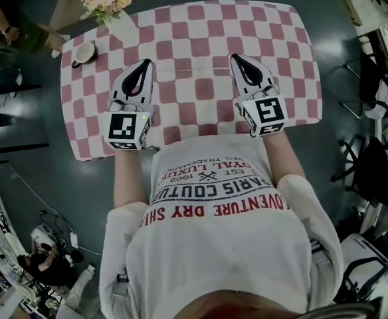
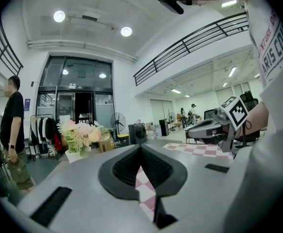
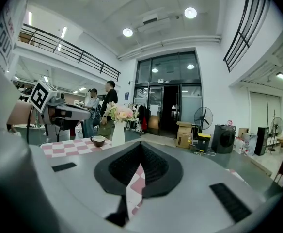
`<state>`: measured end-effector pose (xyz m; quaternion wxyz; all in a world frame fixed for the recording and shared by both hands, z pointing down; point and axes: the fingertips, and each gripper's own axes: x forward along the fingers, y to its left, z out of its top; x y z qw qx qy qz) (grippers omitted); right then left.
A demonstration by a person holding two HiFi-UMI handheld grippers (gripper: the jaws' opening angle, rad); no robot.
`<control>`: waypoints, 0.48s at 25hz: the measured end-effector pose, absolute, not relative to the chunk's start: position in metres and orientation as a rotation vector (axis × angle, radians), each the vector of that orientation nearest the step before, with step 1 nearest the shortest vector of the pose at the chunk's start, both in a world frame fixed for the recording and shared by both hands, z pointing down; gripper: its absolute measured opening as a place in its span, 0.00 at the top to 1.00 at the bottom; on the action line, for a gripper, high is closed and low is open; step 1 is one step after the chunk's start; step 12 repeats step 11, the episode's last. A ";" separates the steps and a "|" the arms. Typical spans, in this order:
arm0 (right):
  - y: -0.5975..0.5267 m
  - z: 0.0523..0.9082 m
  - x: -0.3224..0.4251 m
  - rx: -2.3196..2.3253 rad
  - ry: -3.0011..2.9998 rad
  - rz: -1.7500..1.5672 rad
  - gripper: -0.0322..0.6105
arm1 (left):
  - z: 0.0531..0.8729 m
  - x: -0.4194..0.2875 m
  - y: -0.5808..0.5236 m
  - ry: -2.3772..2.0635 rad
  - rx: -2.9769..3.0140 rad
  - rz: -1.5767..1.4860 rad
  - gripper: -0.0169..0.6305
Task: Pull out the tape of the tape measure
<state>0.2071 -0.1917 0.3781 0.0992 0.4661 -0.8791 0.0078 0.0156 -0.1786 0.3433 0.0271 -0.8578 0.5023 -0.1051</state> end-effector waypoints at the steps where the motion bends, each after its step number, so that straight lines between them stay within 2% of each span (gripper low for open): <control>1: -0.192 0.378 0.207 1.380 -2.603 0.024 0.91 | 0.343 0.016 -0.179 1.556 -2.651 -0.325 0.95; 12: -0.191 0.372 0.206 1.392 -2.634 0.019 0.91 | 0.343 0.013 -0.175 1.602 -2.669 -0.314 0.95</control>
